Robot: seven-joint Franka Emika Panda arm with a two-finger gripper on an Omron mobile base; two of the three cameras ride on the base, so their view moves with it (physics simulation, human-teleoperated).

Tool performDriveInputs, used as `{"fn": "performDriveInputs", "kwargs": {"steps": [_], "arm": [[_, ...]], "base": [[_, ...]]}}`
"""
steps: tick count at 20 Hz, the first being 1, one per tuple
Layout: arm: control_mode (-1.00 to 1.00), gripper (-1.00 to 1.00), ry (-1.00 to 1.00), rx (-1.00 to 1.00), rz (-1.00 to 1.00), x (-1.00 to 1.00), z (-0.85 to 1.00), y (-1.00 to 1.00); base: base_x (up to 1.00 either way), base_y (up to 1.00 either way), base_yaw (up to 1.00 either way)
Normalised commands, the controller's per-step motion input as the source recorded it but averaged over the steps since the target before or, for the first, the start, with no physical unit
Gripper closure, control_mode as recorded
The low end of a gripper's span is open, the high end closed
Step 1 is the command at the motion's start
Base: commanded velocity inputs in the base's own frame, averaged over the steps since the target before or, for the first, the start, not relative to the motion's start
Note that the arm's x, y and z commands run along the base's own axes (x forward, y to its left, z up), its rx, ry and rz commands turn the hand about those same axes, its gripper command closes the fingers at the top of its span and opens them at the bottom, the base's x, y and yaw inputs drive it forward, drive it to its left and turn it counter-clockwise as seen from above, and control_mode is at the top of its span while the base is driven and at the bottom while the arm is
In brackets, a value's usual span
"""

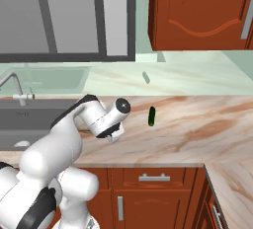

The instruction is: Place the two vegetables and bowl onto the tray for setting up a vegetable dip station.

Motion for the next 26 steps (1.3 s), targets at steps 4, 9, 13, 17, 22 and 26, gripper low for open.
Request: {"fn": "performDriveInputs", "kwargs": {"steps": [4, 9, 13, 17, 22, 26], "arm": [[-1.00, 1.00, 0.00, 0.00, 0.02, 0.05, 0.02, 0.04], [-1.00, 1.00, 0.01, 0.00, 0.04, 0.02, 0.01, 0.02], [-1.00, 1.00, 0.00, 0.00, 0.00, 0.00, 0.00, 0.00], [-1.00, 1.00, 0.00, 0.00, 0.00, 0.00, 0.00, 0.00], [1.00, 1.00, 0.00, 0.00, 0.00, 0.00, 0.00, 0.00], [1.00, 1.00, 0.00, 0.00, 0.00, 0.00, 0.00, 0.00]], "base": [[0.00, 0.00, 0.00], [0.00, 0.00, 0.00], [0.00, 0.00, 0.00], [0.00, 0.00, 0.00], [0.00, 0.00, 0.00], [-0.13, 0.00, 0.04]]}}
